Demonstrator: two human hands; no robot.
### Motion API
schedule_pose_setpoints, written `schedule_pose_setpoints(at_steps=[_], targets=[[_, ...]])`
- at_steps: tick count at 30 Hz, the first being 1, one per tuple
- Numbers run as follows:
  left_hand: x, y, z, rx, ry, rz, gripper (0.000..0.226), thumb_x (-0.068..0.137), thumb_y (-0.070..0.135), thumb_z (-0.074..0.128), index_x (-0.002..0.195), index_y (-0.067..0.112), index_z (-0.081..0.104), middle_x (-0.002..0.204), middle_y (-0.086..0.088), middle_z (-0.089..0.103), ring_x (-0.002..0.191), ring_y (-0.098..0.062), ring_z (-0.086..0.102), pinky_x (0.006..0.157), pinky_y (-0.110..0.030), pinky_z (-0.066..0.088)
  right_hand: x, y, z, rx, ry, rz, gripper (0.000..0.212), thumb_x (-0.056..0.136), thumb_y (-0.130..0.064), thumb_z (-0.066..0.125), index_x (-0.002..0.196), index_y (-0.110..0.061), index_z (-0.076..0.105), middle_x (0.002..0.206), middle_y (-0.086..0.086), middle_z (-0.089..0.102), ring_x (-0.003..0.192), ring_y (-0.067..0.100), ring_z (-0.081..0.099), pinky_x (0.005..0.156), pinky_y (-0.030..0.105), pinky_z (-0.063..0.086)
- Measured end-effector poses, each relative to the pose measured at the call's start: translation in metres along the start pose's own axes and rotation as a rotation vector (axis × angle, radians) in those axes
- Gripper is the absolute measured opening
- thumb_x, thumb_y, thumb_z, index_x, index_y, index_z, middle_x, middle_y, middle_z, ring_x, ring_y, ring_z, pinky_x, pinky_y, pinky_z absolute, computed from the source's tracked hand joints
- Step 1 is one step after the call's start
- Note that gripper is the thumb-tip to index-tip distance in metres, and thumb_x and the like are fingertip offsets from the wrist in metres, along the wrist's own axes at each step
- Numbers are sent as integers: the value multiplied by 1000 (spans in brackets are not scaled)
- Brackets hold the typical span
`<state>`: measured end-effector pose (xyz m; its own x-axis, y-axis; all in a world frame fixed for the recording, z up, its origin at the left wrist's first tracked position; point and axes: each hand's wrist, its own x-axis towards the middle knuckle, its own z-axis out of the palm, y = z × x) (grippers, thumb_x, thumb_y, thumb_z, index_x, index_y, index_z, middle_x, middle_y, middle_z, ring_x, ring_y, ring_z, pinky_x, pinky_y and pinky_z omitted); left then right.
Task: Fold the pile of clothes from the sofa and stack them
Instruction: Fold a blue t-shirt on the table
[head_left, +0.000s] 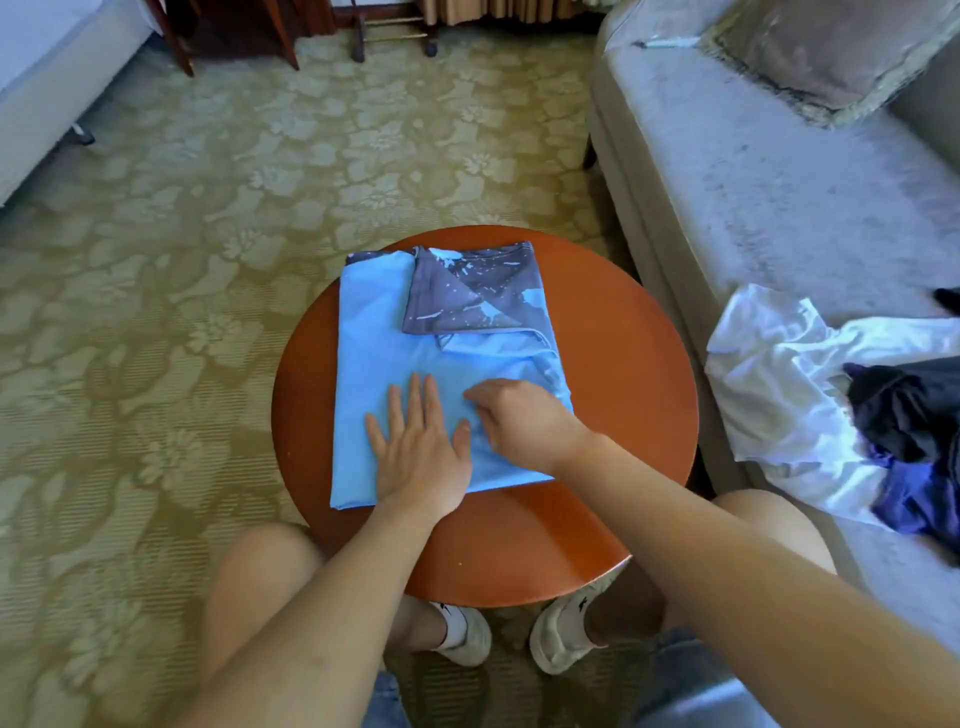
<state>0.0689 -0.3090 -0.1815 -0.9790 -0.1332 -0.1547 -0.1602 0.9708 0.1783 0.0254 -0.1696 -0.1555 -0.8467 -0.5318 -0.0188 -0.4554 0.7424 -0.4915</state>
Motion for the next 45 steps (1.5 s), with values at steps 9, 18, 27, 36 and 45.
schedule_pose_setpoints(at_steps=[9,18,27,36,45], targets=[[13,-27,-6,31,-36,163,70,101,51,19,152,19,-17,162,3,-14,149,-19,-15,120,-49,-8,67,50,-26,-175,222,734,65,100,-25,36,152,1,6,160,21,-5,149,34,-2,119,43,8],[54,-75,-26,84,-142,271,99,79,83,21,152,27,-17,161,7,-16,148,-15,-16,118,-51,-10,25,28,-12,-388,-14,413,51,99,-51,33,134,-16,44,141,6,40,134,27,35,111,46,22],[58,-75,-58,-197,16,-312,77,96,46,47,155,26,1,158,-11,9,139,-35,20,108,-49,29,6,15,-33,-269,130,638,61,95,-49,47,145,-18,33,149,10,32,137,31,29,106,46,29],[28,-53,-19,-140,194,-315,83,88,71,37,154,25,17,152,-14,21,137,-31,19,109,-47,19,9,43,-47,353,234,959,97,87,-44,64,154,-30,-5,148,16,28,126,38,43,96,50,49],[49,-63,-21,-149,224,-180,80,90,66,41,153,23,19,153,-10,23,139,-29,21,111,-46,20,16,52,-61,472,195,874,100,88,-34,67,154,-29,-8,142,9,46,87,24,54,60,31,51]])
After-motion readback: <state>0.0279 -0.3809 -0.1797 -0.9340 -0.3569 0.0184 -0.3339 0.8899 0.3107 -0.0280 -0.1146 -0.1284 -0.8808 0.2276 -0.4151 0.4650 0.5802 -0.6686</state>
